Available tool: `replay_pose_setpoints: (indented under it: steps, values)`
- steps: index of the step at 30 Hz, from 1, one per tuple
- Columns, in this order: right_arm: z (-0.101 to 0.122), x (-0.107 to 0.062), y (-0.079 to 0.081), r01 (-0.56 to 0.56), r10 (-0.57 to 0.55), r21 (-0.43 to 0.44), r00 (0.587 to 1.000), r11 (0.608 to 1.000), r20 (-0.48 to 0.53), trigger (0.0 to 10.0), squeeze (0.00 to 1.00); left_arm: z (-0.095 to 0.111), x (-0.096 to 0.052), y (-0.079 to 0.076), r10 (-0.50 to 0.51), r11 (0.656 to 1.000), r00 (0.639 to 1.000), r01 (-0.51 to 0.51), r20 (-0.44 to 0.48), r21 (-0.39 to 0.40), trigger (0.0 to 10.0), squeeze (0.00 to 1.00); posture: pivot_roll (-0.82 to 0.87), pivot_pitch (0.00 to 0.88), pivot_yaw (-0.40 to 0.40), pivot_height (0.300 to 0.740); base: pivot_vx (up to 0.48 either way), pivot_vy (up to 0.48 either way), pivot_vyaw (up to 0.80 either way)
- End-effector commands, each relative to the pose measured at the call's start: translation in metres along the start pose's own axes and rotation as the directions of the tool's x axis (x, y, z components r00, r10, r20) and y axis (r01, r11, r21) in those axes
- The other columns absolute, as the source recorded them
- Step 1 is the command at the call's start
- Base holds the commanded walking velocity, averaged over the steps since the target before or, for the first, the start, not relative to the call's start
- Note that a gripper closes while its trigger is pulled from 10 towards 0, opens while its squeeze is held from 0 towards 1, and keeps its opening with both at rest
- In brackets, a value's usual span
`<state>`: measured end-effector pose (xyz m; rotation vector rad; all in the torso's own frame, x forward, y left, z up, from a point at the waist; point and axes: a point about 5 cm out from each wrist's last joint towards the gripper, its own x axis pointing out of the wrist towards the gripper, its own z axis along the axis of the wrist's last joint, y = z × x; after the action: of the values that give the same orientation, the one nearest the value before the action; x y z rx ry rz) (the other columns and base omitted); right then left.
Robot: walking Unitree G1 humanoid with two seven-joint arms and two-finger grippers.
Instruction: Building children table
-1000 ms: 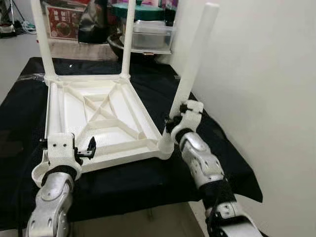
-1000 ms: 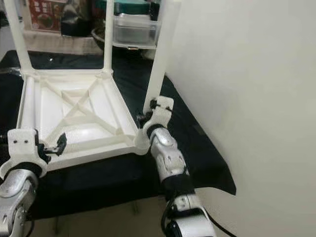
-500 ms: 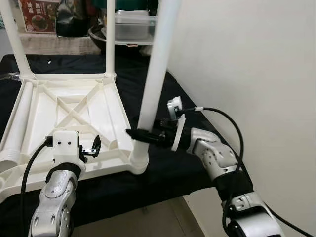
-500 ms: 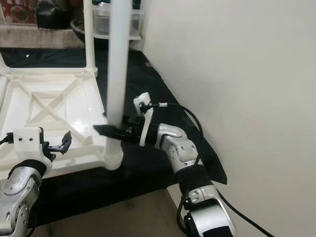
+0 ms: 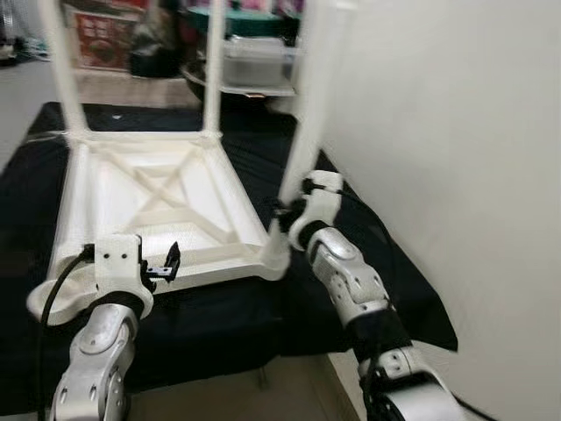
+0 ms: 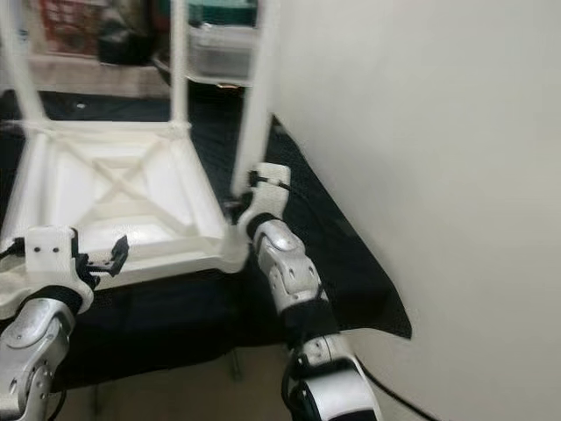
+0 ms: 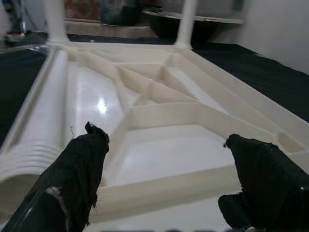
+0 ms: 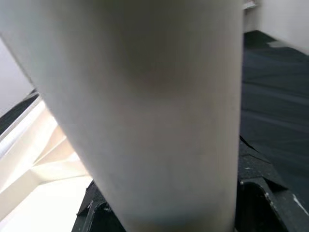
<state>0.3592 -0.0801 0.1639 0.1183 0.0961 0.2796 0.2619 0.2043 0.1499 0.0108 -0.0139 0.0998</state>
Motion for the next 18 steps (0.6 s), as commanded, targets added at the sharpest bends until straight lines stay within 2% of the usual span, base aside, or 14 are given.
replay_pose_setpoints:
  steps: [1,3,4,5,6,7,8,9,10,11,13,14,16,18]
  values:
    - [-0.031,-0.008,-0.018,0.051,-0.052,-0.007,0.989,0.999,-0.141,10.0,0.0,-0.001,0.0,-0.004,-0.02,1.0,1.0,0.02,-0.002,-0.005,10.0,0.0,0.15,0.0,-0.152,0.74,0.0,0.0,0.0]
    - [-0.02,-0.009,-0.007,-0.08,0.08,0.003,0.994,0.997,-0.071,10.0,0.0,-0.001,0.001,-0.004,-0.023,1.0,1.0,0.023,-0.003,-0.005,10.0,0.0,0.15,0.0,-0.151,0.74,0.0,0.0,0.0]
    - [-0.02,-0.009,-0.007,-0.08,0.08,0.003,0.994,0.997,-0.071,10.0,0.0,-0.001,0.001,-0.004,-0.023,1.0,1.0,0.023,-0.003,-0.005,10.0,0.0,0.15,0.0,-0.151,0.74,0.0,0.0,0.0]
    - [-0.007,-0.008,0.005,-0.243,0.244,0.047,0.97,0.969,-0.004,10.0,1.0,-0.001,0.001,-0.005,-0.025,1.0,1.0,0.025,-0.003,-0.006,10.0,0.0,0.16,0.0,-0.155,0.74,0.0,0.0,0.0]
    - [-0.007,-0.008,0.005,-0.243,0.244,0.047,0.97,0.969,-0.004,10.0,1.0,-0.001,0.001,-0.005,-0.025,1.0,1.0,0.025,-0.003,-0.006,10.0,0.0,0.16,0.0,-0.155,0.74,0.0,0.0,0.0]
    - [0.01,-0.008,0.016,-0.436,0.434,0.022,0.899,0.9,0.065,10.0,0.0,-0.001,0.002,-0.005,-0.026,1.0,1.0,0.026,-0.004,-0.007,10.0,0.0,0.16,0.0,-0.159,0.74,0.0,0.0,0.0]
    - [0.01,-0.008,0.016,-0.436,0.434,0.022,0.899,0.9,0.065,10.0,0.0,-0.001,0.002,-0.005,-0.026,1.0,1.0,0.026,-0.004,-0.007,10.0,0.0,0.16,0.0,-0.159,0.74,0.0,0.0,0.0]
    - [0.023,-0.012,0.025,-0.642,0.638,0.008,0.763,0.767,0.1,10.0,0.0,-0.001,0.003,-0.005,-0.026,1.0,1.0,0.026,-0.002,-0.009,10.0,0.0,0.16,0.0,-0.165,0.74,0.0,0.0,0.0]
    - [0.031,-0.016,0.029,-0.749,0.745,-0.012,0.657,0.663,0.115,10.0,0.0,-0.001,0.003,-0.005,-0.025,1.0,1.0,0.025,-0.002,-0.01,10.0,0.0,0.17,0.0,-0.169,0.74,0.0,0.0,0.0]
    - [0.031,-0.016,0.029,-0.749,0.745,-0.012,0.657,0.663,0.115,10.0,0.0,-0.001,0.003,-0.005,-0.025,1.0,1.0,0.025,-0.002,-0.01,10.0,0.0,0.17,0.0,-0.169,0.74,0.0,0.0,0.0]
    - [0.033,-0.025,0.034,-0.858,0.857,-0.034,0.509,0.513,0.079,10.0,0.0,-0.002,0.003,-0.005,-0.025,1.0,1.0,0.025,0.0,-0.012,10.0,0.0,0.17,0.0,-0.169,0.74,0.0,0.0,0.0]
    - [0.033,-0.025,0.034,-0.858,0.857,-0.034,0.509,0.513,0.079,10.0,0.0,-0.002,0.003,-0.005,-0.025,1.0,1.0,0.025,0.0,-0.012,10.0,0.0,0.17,0.0,-0.169,0.74,0.0,0.0,0.0]
    - [0.021,-0.031,0.04,-0.892,0.894,-0.057,0.448,0.448,0.013,10.0,0.0,-0.002,0.003,-0.005,-0.024,1.0,1.0,0.024,0.002,-0.013,10.0,0.0,0.18,0.0,-0.182,0.74,0.0,0.0,0.0]
    - [0.016,-0.032,0.043,-0.894,0.895,-0.049,0.447,0.446,0.004,10.0,0.0,-0.002,0.002,-0.005,-0.023,1.0,1.0,0.023,0.002,-0.014,10.0,0.0,0.18,0.0,-0.183,0.74,0.0,0.0,0.0]
